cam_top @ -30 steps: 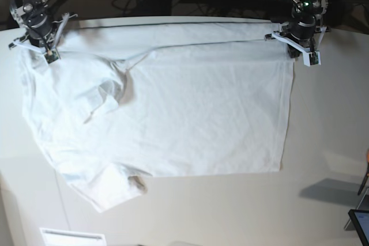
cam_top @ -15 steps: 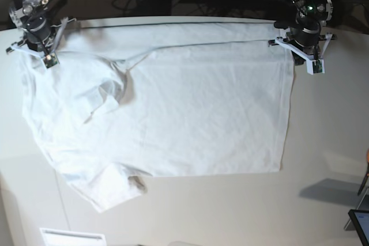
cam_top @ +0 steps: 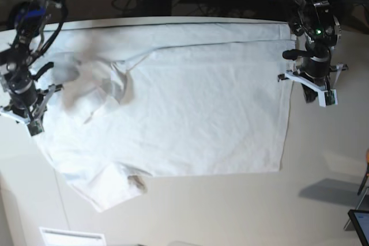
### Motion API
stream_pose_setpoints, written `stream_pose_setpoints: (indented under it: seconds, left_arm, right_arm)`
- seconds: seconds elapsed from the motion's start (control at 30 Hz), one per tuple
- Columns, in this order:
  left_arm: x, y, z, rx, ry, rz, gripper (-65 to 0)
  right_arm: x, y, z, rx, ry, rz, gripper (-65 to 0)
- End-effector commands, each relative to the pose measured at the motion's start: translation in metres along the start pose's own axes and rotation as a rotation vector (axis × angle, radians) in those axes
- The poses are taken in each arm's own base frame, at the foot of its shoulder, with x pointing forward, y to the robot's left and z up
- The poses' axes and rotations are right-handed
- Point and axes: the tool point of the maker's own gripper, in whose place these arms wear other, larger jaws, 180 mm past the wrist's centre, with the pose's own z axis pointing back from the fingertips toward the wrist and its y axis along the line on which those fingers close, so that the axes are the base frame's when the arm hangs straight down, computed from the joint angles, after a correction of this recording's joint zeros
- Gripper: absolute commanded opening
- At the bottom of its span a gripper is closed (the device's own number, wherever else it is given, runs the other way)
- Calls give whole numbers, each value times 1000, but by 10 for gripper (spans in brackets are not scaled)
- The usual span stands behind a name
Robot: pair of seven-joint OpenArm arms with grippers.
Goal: Fold the T-shirt properly
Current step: 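Release the edge and move both grippers to the shirt's hem corners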
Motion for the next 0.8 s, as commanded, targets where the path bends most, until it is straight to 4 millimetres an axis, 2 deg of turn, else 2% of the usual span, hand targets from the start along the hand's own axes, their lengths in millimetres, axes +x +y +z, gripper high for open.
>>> stream_pose_setpoints:
  seconds: [0.0,0.13,0.3,0.4,0.47,0.7,0.77]
  left_arm:
    - [19,7,-2,24,-52,-30,-650]
    - [30,18,-13,107,-65,-101,-648]
    - [36,28,-30,176,-53,-128,-554]
    - [36,32,-42,187,-38,-120,-521]
    - [35,33,-47,189,-27,-115,-522]
    - [30,36,-47,196,-16,-112,-522]
    - [26,36,-48,195,-9,-111,-522]
  right_arm:
    - [20,-22,-7,-37,-44,-9,-546]
    - [39,-38,-36,-18,-52,-61,-505]
    - [72,-53,-58,-5,-91,-128,-456]
    - [88,-50,-81,55,-88,-184,-458]
    - [99,-47,-97,105,-80,-231,-457]
    - [113,-77,-127,203,-86,-443,-450]
    - [109,-80,-132,230,-77,-485,-414]
